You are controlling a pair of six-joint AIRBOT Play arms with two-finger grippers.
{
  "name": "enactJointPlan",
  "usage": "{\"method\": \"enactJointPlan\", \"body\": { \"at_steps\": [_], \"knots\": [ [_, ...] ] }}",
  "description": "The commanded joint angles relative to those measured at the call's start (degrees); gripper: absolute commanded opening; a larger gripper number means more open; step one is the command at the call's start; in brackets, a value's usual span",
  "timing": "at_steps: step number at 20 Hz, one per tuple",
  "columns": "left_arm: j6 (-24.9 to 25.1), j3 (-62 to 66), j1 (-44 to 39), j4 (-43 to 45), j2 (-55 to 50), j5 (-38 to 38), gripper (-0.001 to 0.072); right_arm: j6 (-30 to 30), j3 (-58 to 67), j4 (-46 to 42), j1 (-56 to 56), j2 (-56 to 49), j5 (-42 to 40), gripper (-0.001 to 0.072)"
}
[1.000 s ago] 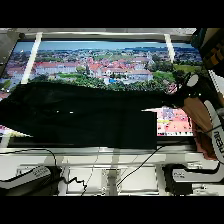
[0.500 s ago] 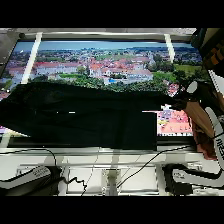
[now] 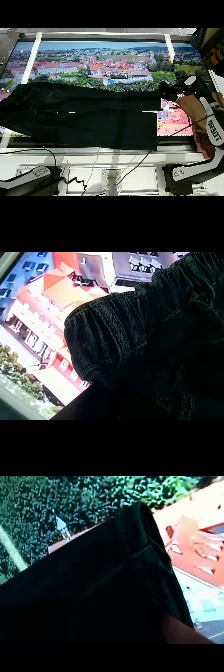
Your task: Fold the clothes and pants, and hang the long-sleeved shirts on hangers.
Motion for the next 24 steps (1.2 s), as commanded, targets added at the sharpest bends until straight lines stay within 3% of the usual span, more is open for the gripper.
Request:
{"method": "enactJointPlan", "body": {
  "at_steps": [1, 2, 3, 4, 6, 8, 14, 17, 24],
  "knots": [
    [0.0, -0.02, -0.04, -0.02, -0.04, -0.02, 0.004, 2.73, 1.44, 3.54, -0.37, -3.8, 0.5, 0.0453],
    [0.0, -0.02, -0.07, -0.02, -0.04, -0.04, 0.004, 2.71, 1.44, 3.96, -0.37, -3.85, 0.17, 0.0441],
    [-0.02, -0.02, -0.07, -0.02, -0.04, -0.04, 0.004, 2.71, 1.44, 5.07, -0.37, -3.85, 0.07, 0.0376],
    [-0.02, -0.02, -0.07, -0.02, -0.04, -0.07, 0.004, 2.71, 1.44, 5.79, -0.37, -3.85, -0.07, 0.0366],
    [-0.02, -0.02, -0.07, -0.04, -0.04, -0.15, 0.004, 2.73, 1.44, 6.05, -0.37, -3.85, -1.29, 0.027],
    [-0.26, -0.02, -0.07, -0.04, -0.04, -0.22, 0.0041, 2.73, 1.46, 7.74, -0.37, -3.82, -3.65, 0.0023],
    [-0.22, -0.02, -0.09, -0.79, -0.04, -0.22, 0.0041, 2.73, 5.9, 21.88, -0.33, -3.82, -15.85, 0.0026],
    [-0.2, -0.02, -0.09, -5.49, -0.04, 0.07, 0.004, 2.78, 6.86, 24.11, -0.2, -3.89, -24.68, 0.0026],
    [-0.22, -0.02, -0.09, -10.58, -0.2, 0.28, 0.004, 2.75, 6.86, 24.2, 2.08, -7.21, -33.86, 0.0026]
  ]
}}
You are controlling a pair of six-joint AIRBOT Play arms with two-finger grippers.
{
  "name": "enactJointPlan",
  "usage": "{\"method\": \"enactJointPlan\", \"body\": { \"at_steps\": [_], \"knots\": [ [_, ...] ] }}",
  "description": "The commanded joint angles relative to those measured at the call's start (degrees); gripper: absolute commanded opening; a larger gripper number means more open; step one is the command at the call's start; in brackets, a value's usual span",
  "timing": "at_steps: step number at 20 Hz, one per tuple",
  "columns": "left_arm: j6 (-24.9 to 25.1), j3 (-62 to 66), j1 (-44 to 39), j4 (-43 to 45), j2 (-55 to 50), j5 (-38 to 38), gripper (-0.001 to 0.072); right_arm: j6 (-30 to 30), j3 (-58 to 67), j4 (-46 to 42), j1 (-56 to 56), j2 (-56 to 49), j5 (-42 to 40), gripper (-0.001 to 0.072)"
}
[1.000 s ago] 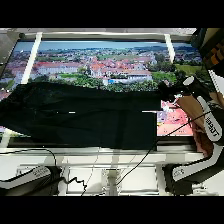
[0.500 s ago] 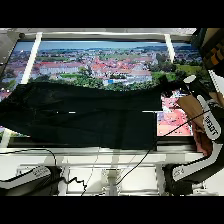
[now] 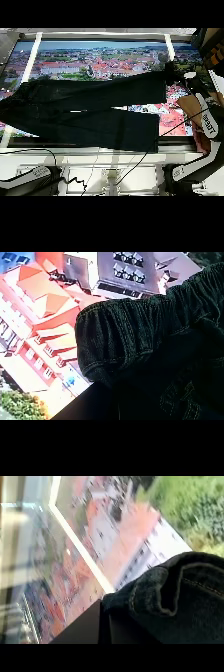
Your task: Fold the clothes and pants, and hang the long-sleeved shirts on hangers.
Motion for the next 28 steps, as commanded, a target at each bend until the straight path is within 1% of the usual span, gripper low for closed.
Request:
{"method": "enactJointPlan", "body": {
  "at_steps": [1, 4, 5, 6, 7, 10, 11, 12, 13, 14, 15, 17, 18, 19, 20, 21, 22, 23, 24, 25, 28],
  "knots": [
    [0.0, -0.02, 0.0, -2.25, -0.07, 0.22, 0.004, 0.0, 0.15, 1.31, 1.27, -2.25, -6.34, 0.0026],
    [0.02, -0.07, -0.22, -3.89, -0.09, 0.17, 0.004, -0.24, 1.4, 2.19, 2.08, -4.15, -6.78, 0.0027],
    [0.02, -0.09, -0.44, -3.89, -0.24, 0.2, 0.004, -0.83, 2.12, 1.9, 2.4, -4.57, -6.54, 0.0148],
    [0.0, -0.09, -0.55, -4.2, -0.66, 0.15, 0.004, -2.01, 2.84, 1.68, 2.43, -4.79, -6.14, 0.0447],
    [0.0, -0.09, -0.66, -4.35, -1.27, 0.13, 0.004, -4.26, 3.56, 1.68, 2.4, -4.79, -4.68, 0.0572],
    [0.0, -0.09, -0.79, -4.35, -3.06, -0.28, 0.0051, -14.47, 7.39, 0.33, 1.27, -4.63, 4.17, 0.0573],
    [0.02, -0.09, -0.79, -4.33, -3.19, -0.63, 0.006, -16.11, 9.03, -1.07, 0.55, -4.63, 7.93, 0.0573],
    [0.04, -0.07, -0.79, -4.28, -3.13, -1.38, 0.0261, -16.17, 10.91, -2.49, -0.35, -4.63, 12.37, 0.0572],
    [0.04, -0.07, -0.76, -4.28, -2.99, -1.73, 0.0605, -16.17, 12.68, -3.17, -1.31, -4.63, 16.5, 0.0573],
    [0.04, -0.04, -0.59, -4.31, -2.78, -1.79, 0.0688, -16.17, 14.6, -3.76, -2.51, -4.63, 21.11, 0.0573],
    [0.04, -0.04, -0.55, -4.28, -2.45, -1.88, 0.0695, -16.17, 16.52, -4.35, -3.74, -4.61, 25.83, 0.0571],
    [0.04, -0.04, -0.52, -3.54, -1.49, -1.92, 0.0694, -16.28, 20.13, -7.96, -6.51, -3.98, 35.91, 0.0515],
    [0.04, -0.04, -0.52, -1.57, -0.94, -1.95, 0.0693, -17.55, 21.14, -11.34, -7.74, -3.1, 40.7, 0.0383],
    [0.04, -0.04, -0.52, 0.9, -0.39, -1.95, 0.0693, -19.82, 21.44, -16.0, -9.03, -1.7, 45.81, 0.019],
    [0.02, -0.04, -0.52, 4.35, 0.15, -1.99, 0.069, -21.2, 21.38, -21.4, -10.12, -0.39, 50.27, 0.0029],
    [0.02, -0.04, -0.52, 6.88, 0.72, -2.01, 0.0685, -21.33, 21.27, -27.47, -11.02, 0.59, 53.9, 0.0034],
    [0.02, -0.04, -0.52, 8.66, 1.22, -2.01, 0.0685, -21.11, 20.87, -30.82, -11.67, 0.98, 56.17, 0.004],
    [0.02, -0.04, -0.52, 9.16, 1.62, -2.01, 0.0686, -20.85, 20.09, -31.15, -12.41, 1.03, 57.33, 0.0178],
    [0.02, -0.04, -0.52, 9.18, 1.88, -1.99, 0.0685, -19.32, 18.78, -31.06, -12.76, 1.03, 57.2, 0.0446],
    [0.02, -0.04, -0.52, 9.64, 1.95, -1.99, 0.0685, -18.73, 16.9, -31.34, -12.76, 1.03, 56.78, 0.0498],
    [-0.02, -0.04, -0.52, 16.83, 2.08, -1.97, 0.0683, -18.71, 10.49, -31.15, -12.74, 1.03, 53.96, 0.0495]
  ]
}}
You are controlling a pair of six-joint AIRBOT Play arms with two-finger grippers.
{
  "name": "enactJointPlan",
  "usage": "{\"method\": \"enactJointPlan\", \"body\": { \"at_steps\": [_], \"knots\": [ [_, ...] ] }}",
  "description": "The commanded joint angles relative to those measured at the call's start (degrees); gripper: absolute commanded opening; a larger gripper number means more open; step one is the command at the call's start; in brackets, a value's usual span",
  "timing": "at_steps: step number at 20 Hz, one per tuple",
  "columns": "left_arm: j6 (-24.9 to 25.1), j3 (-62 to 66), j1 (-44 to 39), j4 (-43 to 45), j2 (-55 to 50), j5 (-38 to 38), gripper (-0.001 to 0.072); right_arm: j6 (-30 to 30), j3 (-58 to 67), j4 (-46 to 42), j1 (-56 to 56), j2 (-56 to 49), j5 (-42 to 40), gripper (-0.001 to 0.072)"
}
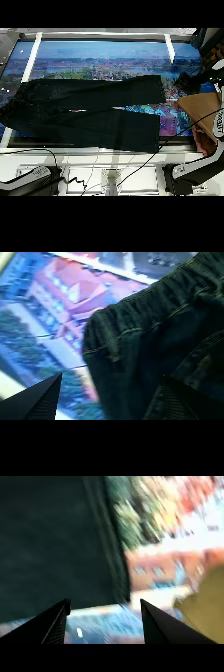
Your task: Fold the clothes and pants, and hang the long-sleeved shirts on hangers.
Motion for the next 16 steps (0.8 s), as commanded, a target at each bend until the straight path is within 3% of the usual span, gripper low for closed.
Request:
{"method": "enactJointPlan", "body": {
  "at_steps": [1, 3, 4, 5, 6, 7, 8, 10, 12, 13, 14, 16],
  "knots": [
    [-0.15, 0.02, 0.09, 9.11, 0.55, 0.04, 0.0635, 0.57, -6.73, -2.51, -0.55, 0.33, -0.83, 0.0495],
    [-3.8, 0.07, 0.11, 13.2, 1.22, 0.35, 0.0395, 0.76, -10.82, -1.42, -0.55, 0.31, -4.13, 0.0495],
    [-6.16, 0.07, 0.24, 13.49, 1.66, 1.18, 0.0345, 0.72, -12.35, 0.17, -0.55, 0.31, -5.73, 0.0495],
    [-8.59, 0.09, 0.33, 13.51, 2.23, 2.43, 0.0343, 0.66, -13.7, 1.86, -0.55, 0.31, -7.26, 0.0496],
    [-11.3, 0.09, 0.33, 13.46, 2.93, 4.0, 0.0255, 0.66, -14.51, 2.8, -0.55, 0.17, -8.52, 0.0495],
    [-13.55, 0.09, 0.31, 13.35, 3.54, 5.25, 0.01, 0.59, -14.64, 3.5, -0.55, -0.31, -9.29, 0.0495],
    [-15.65, 0.09, 0.28, 12.96, 4.15, 6.64, 0.0041, 0.55, -14.64, 4.17, -0.55, -0.85, -9.77, 0.0496],
    [-17.62, 0.17, 0.31, 7.39, 4.2, 7.13, 0.0064, -0.5, -14.67, 7.13, -0.5, -2.43, -9.75, 0.0496],
    [-17.59, 0.17, 0.28, 2.89, 3.69, 5.75, 0.0269, -2.67, -14.67, 11.87, -0.5, -4.66, -9.49, 0.0496],
    [-17.59, 0.17, 0.28, 1.18, 3.54, 5.07, 0.0322, -3.8, -14.67, 14.19, -0.5, -5.7, -9.77, 0.0494],
    [-17.59, 0.17, 0.28, -0.09, 3.54, 4.68, 0.0323, -4.55, -14.64, 15.72, -0.39, -6.56, -9.94, 0.0452],
    [-17.59, 0.17, 0.26, -1.88, 3.54, 4.66, 0.0322, -4.76, -14.67, 15.17, -0.02, -7.08, -11.06, 0.0193]
  ]
}}
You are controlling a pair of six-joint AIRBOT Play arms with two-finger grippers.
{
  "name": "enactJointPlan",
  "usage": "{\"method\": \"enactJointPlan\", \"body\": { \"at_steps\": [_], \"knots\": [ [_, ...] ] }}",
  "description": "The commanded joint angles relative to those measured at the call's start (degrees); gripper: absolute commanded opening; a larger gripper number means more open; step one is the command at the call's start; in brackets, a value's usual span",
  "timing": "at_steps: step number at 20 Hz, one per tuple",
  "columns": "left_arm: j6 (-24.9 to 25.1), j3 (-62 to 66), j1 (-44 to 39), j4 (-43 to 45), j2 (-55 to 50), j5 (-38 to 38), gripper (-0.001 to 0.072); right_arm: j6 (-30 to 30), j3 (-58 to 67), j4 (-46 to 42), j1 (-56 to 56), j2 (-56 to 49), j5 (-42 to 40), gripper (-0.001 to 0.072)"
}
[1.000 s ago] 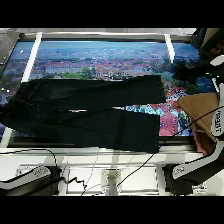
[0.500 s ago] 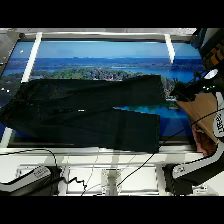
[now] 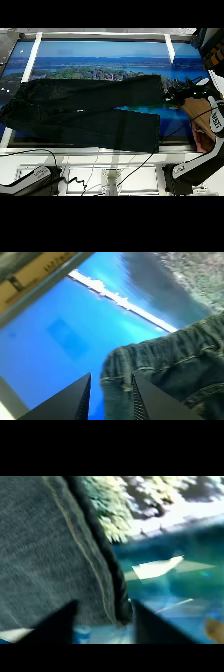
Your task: Fold the clothes and pants, and hang the long-sleeved shirts on hangers.
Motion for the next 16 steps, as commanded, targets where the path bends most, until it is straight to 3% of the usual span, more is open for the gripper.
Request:
{"method": "enactJointPlan", "body": {
  "at_steps": [1, 6, 9, 16],
  "knots": [
    [-0.98, 0.07, -0.04, -4.44, -0.04, -0.35, 0.0323, -3.54, -0.11, 2.99, 0.42, -1.46, -2.12, 0.003],
    [-0.96, 0.07, -0.04, -4.42, -0.04, -0.17, 0.0323, -3.37, -0.98, -1.14, 1.16, 1.09, 1.03, 0.0024],
    [-0.94, 0.07, -0.02, -4.37, -0.04, 0.31, 0.0322, 0.37, -9.62, -1.31, 1.99, 8.33, -6.49, 0.0024],
    [-0.94, 0.07, -0.04, -3.76, -0.61, 3.39, 0.0323, 1.2, -27.41, -1.22, 1.55, 22.51, -7.67, 0.0024]
  ]
}}
